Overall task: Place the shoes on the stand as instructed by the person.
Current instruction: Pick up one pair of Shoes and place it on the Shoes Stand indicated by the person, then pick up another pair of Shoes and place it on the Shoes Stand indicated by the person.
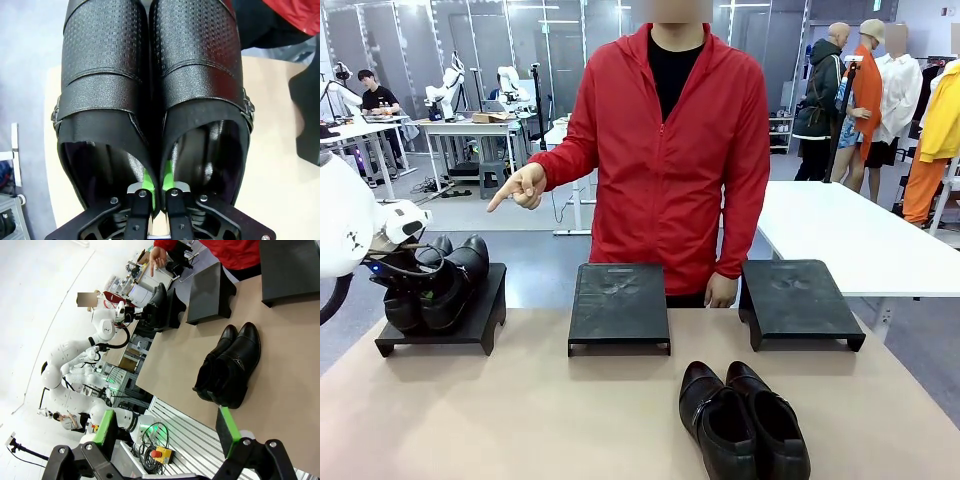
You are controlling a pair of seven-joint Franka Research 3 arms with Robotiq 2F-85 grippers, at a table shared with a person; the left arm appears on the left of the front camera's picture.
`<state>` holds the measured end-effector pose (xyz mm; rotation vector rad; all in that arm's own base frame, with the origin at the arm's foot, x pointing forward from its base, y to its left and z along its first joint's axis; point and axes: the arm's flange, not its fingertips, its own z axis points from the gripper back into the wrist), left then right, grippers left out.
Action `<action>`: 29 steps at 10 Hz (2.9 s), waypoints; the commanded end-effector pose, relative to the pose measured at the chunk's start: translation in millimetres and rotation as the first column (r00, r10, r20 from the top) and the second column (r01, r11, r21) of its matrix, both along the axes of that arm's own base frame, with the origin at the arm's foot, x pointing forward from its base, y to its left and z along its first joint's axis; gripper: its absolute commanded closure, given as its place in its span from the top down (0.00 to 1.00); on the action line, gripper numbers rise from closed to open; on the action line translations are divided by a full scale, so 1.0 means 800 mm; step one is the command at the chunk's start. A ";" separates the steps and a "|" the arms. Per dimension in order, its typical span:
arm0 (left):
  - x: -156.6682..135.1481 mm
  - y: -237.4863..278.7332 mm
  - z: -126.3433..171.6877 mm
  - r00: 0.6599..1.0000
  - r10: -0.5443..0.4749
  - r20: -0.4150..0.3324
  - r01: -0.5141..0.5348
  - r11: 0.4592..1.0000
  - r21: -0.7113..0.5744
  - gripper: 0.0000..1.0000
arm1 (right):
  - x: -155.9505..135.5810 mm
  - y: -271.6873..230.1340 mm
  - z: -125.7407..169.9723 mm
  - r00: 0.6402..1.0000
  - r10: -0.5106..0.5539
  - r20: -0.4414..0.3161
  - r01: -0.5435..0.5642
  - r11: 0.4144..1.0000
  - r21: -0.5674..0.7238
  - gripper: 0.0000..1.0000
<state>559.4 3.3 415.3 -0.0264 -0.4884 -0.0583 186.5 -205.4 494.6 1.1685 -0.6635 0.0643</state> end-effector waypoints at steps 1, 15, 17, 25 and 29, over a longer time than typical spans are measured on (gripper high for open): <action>0.011 0.011 0.008 0.998 -0.028 0.054 0.028 1.000 -0.004 0.07 | 0.000 0.000 0.001 1.000 0.001 0.022 -0.001 1.000 0.000 1.00; 0.011 0.002 0.008 0.996 -0.040 0.077 0.040 0.999 0.010 0.90 | 0.000 0.000 0.001 1.000 0.001 0.022 -0.001 1.000 0.000 1.00; 0.006 0.001 0.012 0.997 -0.033 0.070 0.034 0.999 -0.003 1.00 | 0.000 0.000 0.001 1.000 0.001 0.022 -0.001 1.000 0.000 1.00; 0.007 -0.008 0.013 0.998 -0.011 0.059 0.011 1.000 -0.002 1.00 | 0.000 0.000 0.001 1.000 0.001 0.022 -0.001 1.000 0.000 1.00; 0.007 -0.008 0.013 0.998 -0.011 0.059 0.011 1.000 -0.002 1.00 | 0.000 0.000 0.001 1.000 0.001 0.022 -0.001 1.000 0.000 1.00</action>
